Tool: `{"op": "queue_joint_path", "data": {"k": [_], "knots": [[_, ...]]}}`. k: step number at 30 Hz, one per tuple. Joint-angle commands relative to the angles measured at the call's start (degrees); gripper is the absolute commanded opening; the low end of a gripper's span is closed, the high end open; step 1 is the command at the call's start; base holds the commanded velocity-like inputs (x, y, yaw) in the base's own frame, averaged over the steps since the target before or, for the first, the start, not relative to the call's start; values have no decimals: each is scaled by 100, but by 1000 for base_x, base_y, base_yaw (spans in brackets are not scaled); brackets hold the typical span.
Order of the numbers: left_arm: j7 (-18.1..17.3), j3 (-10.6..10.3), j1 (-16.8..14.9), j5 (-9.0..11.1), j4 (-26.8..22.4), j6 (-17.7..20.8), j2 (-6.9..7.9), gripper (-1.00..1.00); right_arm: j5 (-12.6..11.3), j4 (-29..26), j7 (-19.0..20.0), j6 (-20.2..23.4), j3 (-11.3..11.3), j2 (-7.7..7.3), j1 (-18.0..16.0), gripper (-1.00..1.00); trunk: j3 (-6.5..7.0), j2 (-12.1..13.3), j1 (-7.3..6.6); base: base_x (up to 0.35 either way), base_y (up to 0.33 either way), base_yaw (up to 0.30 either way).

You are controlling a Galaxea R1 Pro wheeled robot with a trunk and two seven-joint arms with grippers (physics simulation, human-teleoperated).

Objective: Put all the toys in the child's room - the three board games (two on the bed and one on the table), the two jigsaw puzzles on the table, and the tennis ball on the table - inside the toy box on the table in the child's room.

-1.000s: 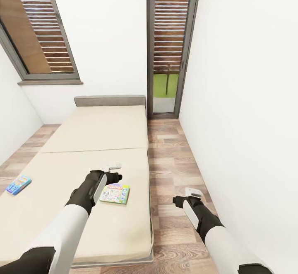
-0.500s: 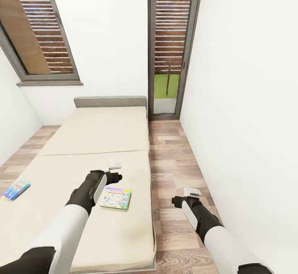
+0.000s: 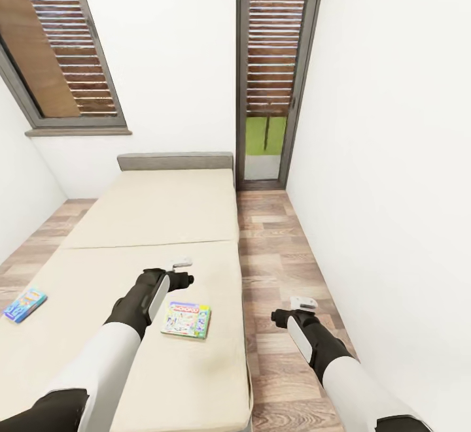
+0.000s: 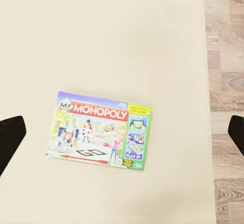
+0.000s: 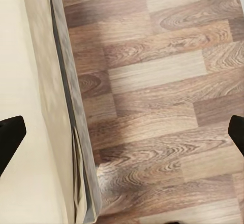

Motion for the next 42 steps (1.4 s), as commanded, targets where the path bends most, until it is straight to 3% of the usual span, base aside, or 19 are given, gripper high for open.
{"op": "queue_joint_path", "data": {"k": [1, 14, 42], "knots": [[15, 21, -5, 8, -8, 29, -8, 100, -60, -10, -50, 24, 32, -4, -3, 100, -12, -9, 2, 28, 12, 0], [16, 21, -6, 9, -8, 15, -23, 100, -63, -10, -57, 34, 32, -4, -3, 100, -96, -9, 2, 122, 21, 0], [49, -99, -6, -17, 31, 29, -11, 100, -72, -10, -59, 40, 28, -4, -3, 100, -356, -9, 2, 5, 0, 0]]}}
